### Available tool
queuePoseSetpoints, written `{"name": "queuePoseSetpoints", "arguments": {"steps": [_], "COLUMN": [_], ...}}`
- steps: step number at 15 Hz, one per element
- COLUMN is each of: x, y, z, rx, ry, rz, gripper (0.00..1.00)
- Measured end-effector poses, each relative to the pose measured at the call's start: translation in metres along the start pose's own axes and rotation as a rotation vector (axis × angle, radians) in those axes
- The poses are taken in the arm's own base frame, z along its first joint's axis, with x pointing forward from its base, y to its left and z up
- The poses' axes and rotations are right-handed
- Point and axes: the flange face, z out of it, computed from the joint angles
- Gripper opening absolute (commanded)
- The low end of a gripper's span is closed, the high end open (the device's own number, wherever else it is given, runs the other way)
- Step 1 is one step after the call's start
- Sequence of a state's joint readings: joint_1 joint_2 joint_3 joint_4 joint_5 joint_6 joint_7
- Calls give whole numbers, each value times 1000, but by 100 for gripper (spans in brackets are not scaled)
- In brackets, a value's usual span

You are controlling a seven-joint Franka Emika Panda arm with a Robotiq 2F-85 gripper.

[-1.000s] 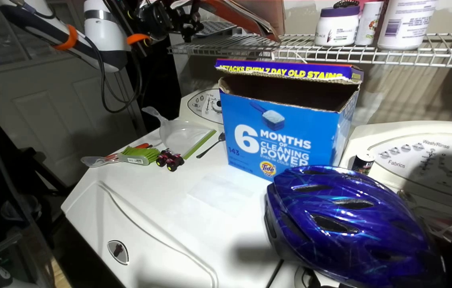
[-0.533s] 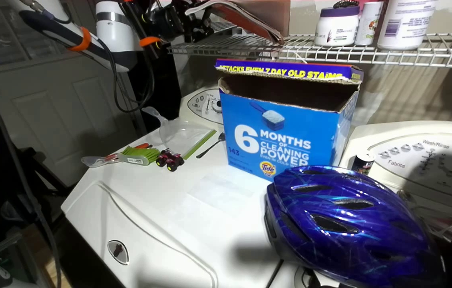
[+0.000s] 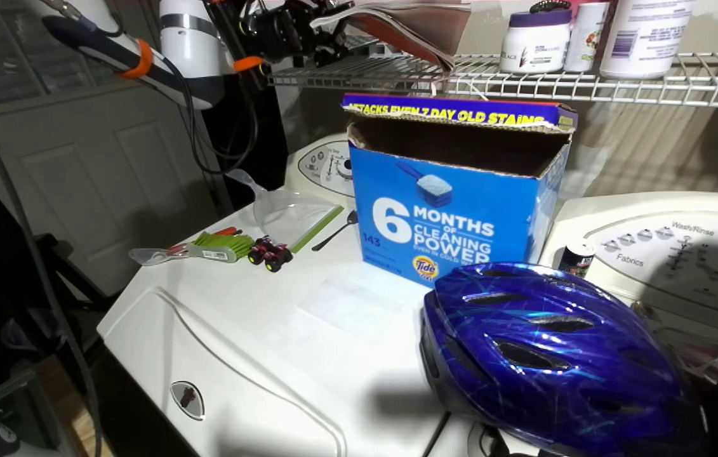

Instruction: Put the magazine on the first bottom shelf

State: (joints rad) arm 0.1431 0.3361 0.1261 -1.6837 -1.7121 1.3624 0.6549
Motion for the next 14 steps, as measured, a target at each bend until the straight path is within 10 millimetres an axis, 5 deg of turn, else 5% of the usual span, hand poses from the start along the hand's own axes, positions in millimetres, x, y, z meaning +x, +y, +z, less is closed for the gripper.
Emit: {"name": "queuePoseSetpoints", "arguments": {"steps": [14], "x": [2], "y": [-15], "z": [-2], "rx": [210], "ry": [-31], "rz": [-48], "gripper": [3]}}
